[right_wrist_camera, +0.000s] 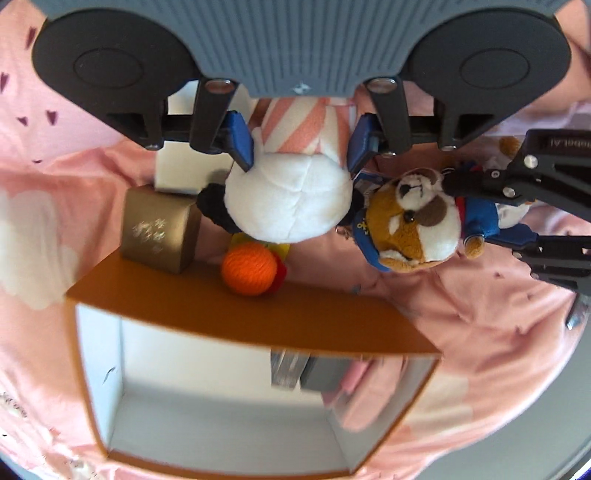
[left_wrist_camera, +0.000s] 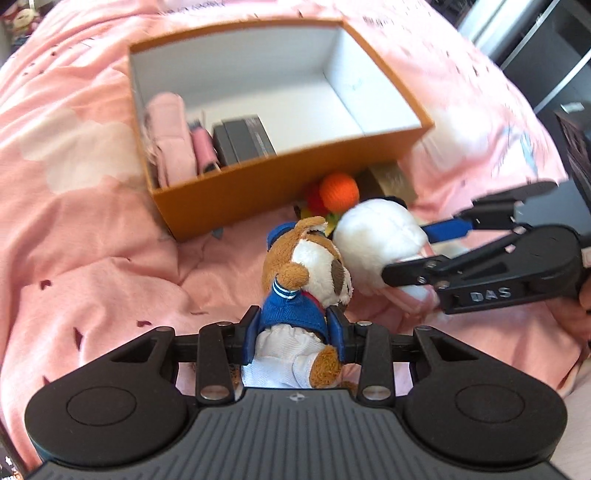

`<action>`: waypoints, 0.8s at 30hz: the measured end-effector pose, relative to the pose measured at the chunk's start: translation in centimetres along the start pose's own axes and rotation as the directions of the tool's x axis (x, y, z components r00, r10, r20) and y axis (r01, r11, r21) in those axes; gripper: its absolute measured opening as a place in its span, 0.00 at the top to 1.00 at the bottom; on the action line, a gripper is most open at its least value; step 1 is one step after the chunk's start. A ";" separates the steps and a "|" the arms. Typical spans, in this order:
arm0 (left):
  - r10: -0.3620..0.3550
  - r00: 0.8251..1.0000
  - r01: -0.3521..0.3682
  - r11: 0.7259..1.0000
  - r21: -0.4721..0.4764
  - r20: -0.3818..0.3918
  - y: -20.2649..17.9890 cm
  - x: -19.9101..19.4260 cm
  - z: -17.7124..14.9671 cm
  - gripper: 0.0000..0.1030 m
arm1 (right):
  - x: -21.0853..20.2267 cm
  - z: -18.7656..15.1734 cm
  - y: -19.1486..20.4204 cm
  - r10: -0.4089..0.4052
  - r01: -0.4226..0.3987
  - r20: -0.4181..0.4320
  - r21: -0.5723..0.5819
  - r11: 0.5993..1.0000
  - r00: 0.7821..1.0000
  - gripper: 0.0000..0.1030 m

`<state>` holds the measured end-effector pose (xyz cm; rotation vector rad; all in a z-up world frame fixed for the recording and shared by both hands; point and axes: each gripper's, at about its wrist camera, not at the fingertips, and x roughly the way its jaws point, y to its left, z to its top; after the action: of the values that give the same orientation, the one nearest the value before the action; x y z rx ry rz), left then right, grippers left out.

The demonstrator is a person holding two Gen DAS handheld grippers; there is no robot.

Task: Organize objects
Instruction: 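Lift both plush toys with both tools and lower them into the box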

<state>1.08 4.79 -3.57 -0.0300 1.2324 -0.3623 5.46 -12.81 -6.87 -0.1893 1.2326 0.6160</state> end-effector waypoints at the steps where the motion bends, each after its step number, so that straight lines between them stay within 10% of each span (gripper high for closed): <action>1: 0.000 1.000 0.000 1.000 -0.015 0.018 0.2 -0.4 0.3 0.58 | -0.7 0.1 -0.1 0.011 -0.011 0.018 0.011 1.000 1.000 0.46; 16: -0.019 0.947 0.069 0.987 -0.146 0.320 -0.1 -5.2 6.8 0.59 | -8.4 4.3 -1.6 -0.015 0.003 0.307 0.037 0.999 0.951 0.46; 24: -0.110 0.938 0.219 0.923 -0.316 0.329 1.9 -0.7 10.7 0.59 | -7.7 9.2 -5.0 -0.065 0.014 0.341 0.151 0.988 0.938 0.46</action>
<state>11.21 4.96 0.32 -0.4840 0.9734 -0.2698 14.16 -15.29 2.39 0.0185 0.9262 0.4961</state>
